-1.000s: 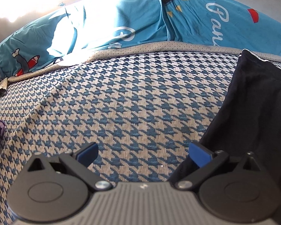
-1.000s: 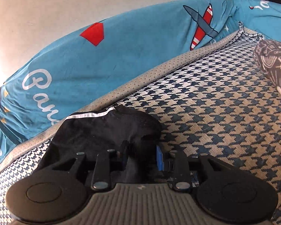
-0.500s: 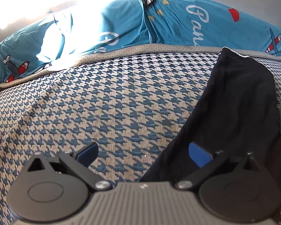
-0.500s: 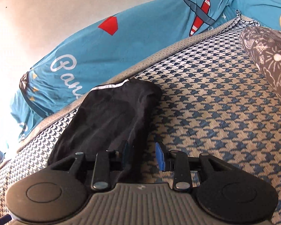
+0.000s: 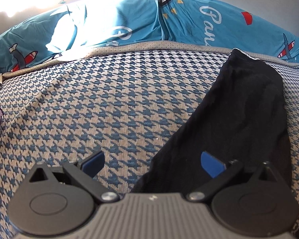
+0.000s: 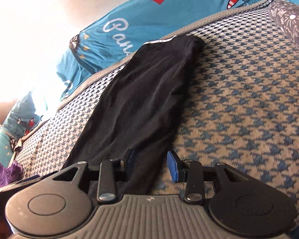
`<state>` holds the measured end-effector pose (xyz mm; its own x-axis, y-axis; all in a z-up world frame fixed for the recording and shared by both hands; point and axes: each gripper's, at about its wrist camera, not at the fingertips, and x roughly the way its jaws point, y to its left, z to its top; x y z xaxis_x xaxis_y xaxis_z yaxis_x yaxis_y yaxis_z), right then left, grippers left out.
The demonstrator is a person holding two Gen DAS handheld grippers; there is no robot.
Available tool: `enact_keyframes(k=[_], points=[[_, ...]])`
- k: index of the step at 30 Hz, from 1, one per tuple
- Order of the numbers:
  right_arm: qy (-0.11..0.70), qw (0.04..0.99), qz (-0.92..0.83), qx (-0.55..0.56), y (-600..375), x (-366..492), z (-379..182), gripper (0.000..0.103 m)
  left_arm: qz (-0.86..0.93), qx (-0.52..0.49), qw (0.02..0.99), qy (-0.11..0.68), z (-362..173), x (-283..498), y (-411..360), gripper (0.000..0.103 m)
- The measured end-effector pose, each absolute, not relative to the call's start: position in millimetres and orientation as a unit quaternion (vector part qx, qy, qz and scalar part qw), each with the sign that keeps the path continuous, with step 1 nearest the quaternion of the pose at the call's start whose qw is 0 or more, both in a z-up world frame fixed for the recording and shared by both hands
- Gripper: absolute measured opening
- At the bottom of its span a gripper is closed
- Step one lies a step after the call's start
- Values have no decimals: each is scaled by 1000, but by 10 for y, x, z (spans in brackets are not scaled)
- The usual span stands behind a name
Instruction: Fold clothes
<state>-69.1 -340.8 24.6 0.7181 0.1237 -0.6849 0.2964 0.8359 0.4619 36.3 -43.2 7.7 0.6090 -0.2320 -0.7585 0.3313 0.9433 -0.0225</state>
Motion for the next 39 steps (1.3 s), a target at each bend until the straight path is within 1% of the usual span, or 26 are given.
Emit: enact_keyframes(k=[7,10,19,27,28,29,30,31,32,35,39], points=[[403,860,12,312,-3085,-1083,94,36,-157,43,894,417,81,180,-319,103],[409,862,30,296,-2951,-1164,98,36,-156,47,894,417,72,81,-303,103],[431,833,89,335,-2719,-1206,-44,36,-151,18,890,429,18,-82,-169,103],[428,829,90,348,-2602,-1118,-96,36,-154,-11,887,435,-7,-96,-80,103],[427,831,88,346,-2600,-1117,-93,35,-157,-20,885,438,-16,-95,-65,103],[427,833,85,341,-2594,-1111,-92,27,-160,-29,882,441,-25,-94,-50,103],[427,835,82,337,-2591,-1109,-94,22,-163,-38,880,444,-35,-93,-36,103],[427,836,77,337,-2598,-1115,-105,14,-166,-47,878,447,-44,-92,-21,103],[425,833,77,346,-2614,-1106,-116,11,-168,-54,876,449,-50,-92,-5,103],[417,830,78,363,-2650,-1089,-119,7,-170,-76,871,454,-67,-91,50,103],[389,835,92,378,-2691,-1101,-33,7,-177,-110,863,459,-87,-97,126,103]])
